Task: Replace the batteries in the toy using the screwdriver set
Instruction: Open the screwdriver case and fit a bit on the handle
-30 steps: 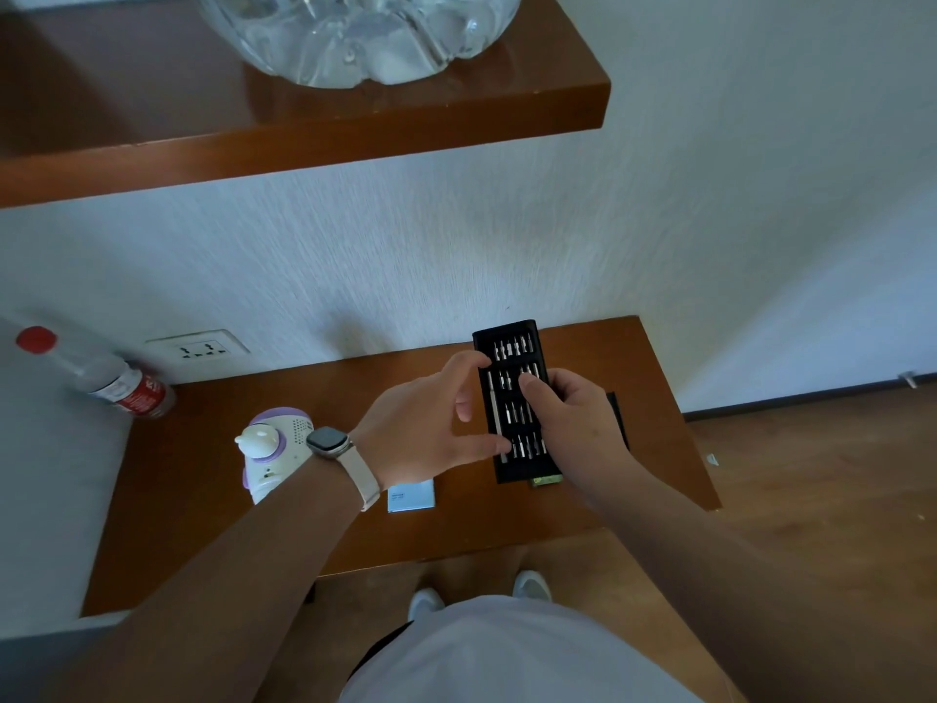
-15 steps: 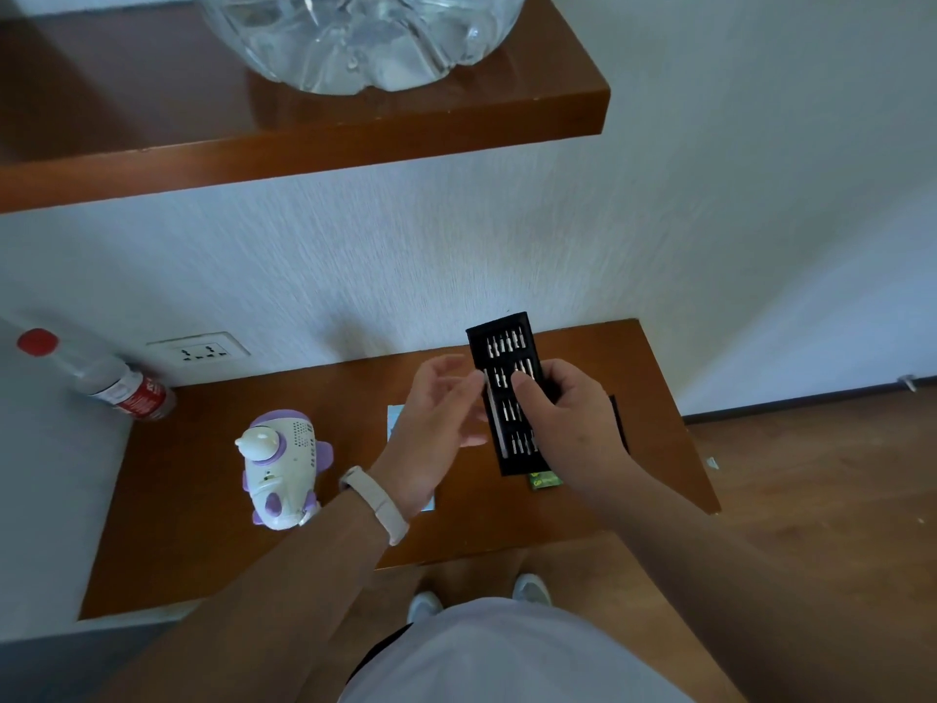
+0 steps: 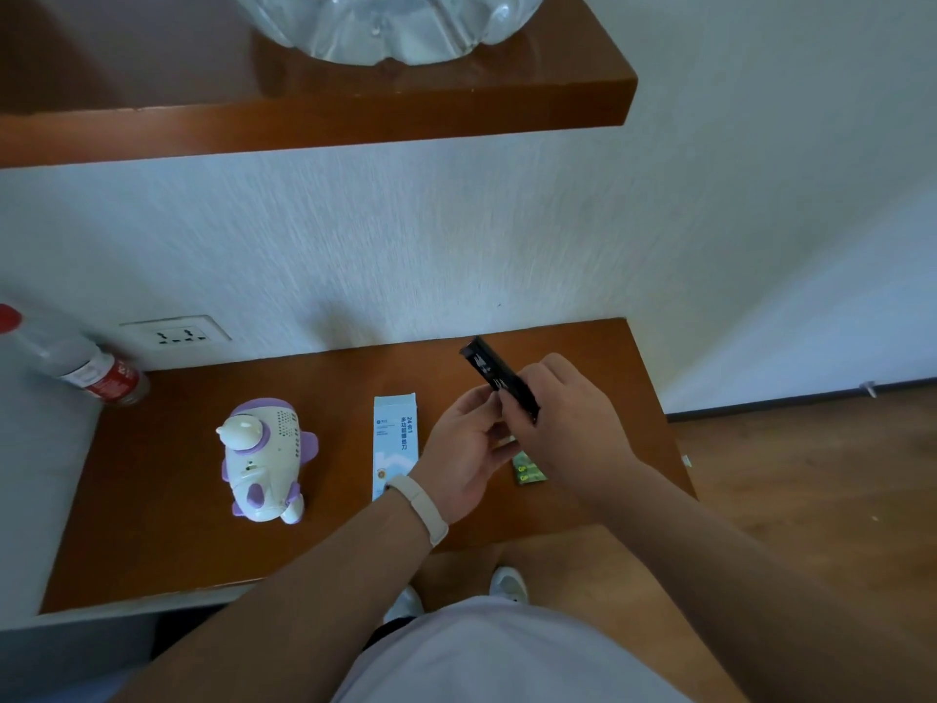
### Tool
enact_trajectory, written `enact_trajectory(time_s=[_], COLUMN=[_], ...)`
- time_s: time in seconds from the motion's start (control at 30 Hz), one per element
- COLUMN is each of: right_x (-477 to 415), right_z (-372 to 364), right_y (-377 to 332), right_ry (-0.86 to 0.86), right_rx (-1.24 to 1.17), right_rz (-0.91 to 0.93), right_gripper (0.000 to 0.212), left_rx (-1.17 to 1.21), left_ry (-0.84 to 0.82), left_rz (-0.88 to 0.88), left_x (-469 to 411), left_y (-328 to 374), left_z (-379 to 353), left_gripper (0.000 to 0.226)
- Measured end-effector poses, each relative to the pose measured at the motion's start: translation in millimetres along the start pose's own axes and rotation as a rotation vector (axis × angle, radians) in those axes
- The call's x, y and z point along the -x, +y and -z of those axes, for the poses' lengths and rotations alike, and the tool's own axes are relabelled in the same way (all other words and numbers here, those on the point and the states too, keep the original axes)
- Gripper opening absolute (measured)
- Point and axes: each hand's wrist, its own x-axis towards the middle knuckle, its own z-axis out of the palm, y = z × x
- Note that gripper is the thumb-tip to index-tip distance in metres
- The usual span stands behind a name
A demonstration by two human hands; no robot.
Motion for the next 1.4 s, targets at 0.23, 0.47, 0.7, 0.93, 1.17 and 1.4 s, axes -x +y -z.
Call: enact_trajectory(time_s=[0.23,0.47,0.7,0.93,1.17,1.4], right_x=[2,-3,-4,3,20,18], right_z=[0,4,0,-29,-101,-154], right_y=[4,5,5,9,26,41], right_ry=[0.063,0.057,0.024,-0.220,-0.423,-0.516], right_rx=[-0.035,-0.092,-0.269,-0.703,-0.632,-0.502], right_rz=[0.052,-0.046,-0.253,-0.659,-0.736,-0.719], right_gripper=[0.021,0.018,0.016,0.015,0.029,0.036], left_rx=[0.137,0.060,-0.093,-0.343,-0.508,-0.545], left_ry=[-0.089,-0.028,0.052,0.130,0.305,0.425], left_rz=[-0.019,-0.030,-0.042,0.004,0.056,0.113], left_x=[-3,-7,-6,-4,-22,-46], left_y=[-2,1,4,4,-22,-43], left_z=[0,-1,13,43,76,91], left_gripper=[0.033,0.032,0.030,0.026,0.021,0.022])
